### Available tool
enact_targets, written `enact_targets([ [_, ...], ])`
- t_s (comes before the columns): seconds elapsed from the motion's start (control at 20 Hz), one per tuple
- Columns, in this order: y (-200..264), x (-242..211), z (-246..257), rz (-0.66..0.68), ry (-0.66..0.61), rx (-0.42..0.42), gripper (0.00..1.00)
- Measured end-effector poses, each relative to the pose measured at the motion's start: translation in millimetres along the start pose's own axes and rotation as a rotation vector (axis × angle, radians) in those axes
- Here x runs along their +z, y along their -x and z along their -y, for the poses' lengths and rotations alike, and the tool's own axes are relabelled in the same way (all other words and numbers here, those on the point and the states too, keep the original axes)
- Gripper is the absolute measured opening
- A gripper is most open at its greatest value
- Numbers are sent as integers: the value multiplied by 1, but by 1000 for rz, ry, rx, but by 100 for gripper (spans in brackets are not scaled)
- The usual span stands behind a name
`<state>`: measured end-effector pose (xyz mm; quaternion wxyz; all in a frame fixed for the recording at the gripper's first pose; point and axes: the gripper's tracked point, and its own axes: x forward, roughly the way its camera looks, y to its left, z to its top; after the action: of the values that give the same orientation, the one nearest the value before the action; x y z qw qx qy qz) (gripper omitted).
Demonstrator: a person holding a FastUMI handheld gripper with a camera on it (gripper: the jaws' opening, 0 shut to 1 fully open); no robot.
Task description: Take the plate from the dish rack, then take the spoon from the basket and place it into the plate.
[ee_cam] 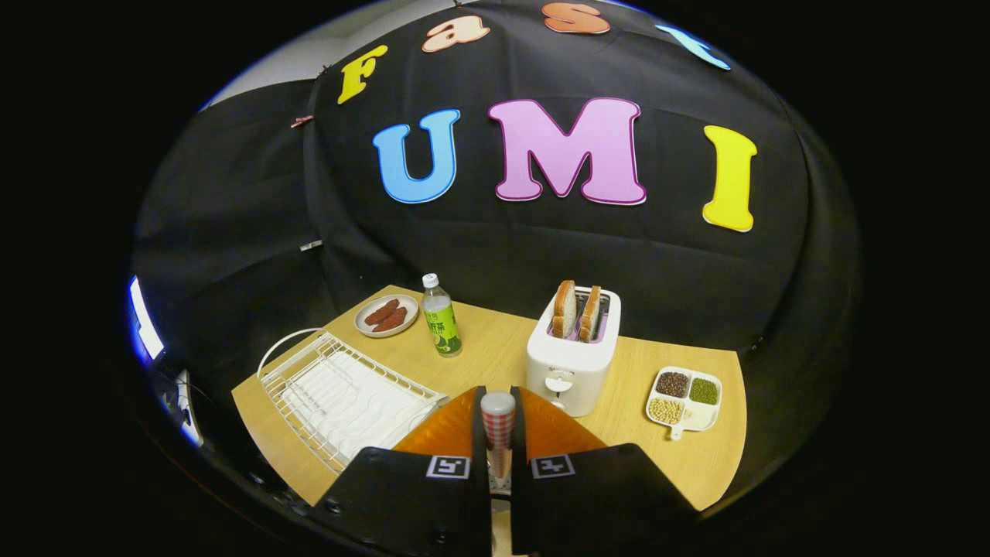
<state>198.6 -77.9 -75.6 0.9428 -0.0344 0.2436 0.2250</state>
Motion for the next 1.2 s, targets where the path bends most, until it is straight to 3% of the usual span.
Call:
enact_targets([
  [0.2, 30, -29, -25, -40, 20, 61, 14],
  [0.45, 39, -113, -63, -185, 11, 131, 14],
  [0.75, 31, -205, -83, -347, 6, 155, 14],
  [1.2, 12, -235, -96, -398, -35, 148, 18],
])
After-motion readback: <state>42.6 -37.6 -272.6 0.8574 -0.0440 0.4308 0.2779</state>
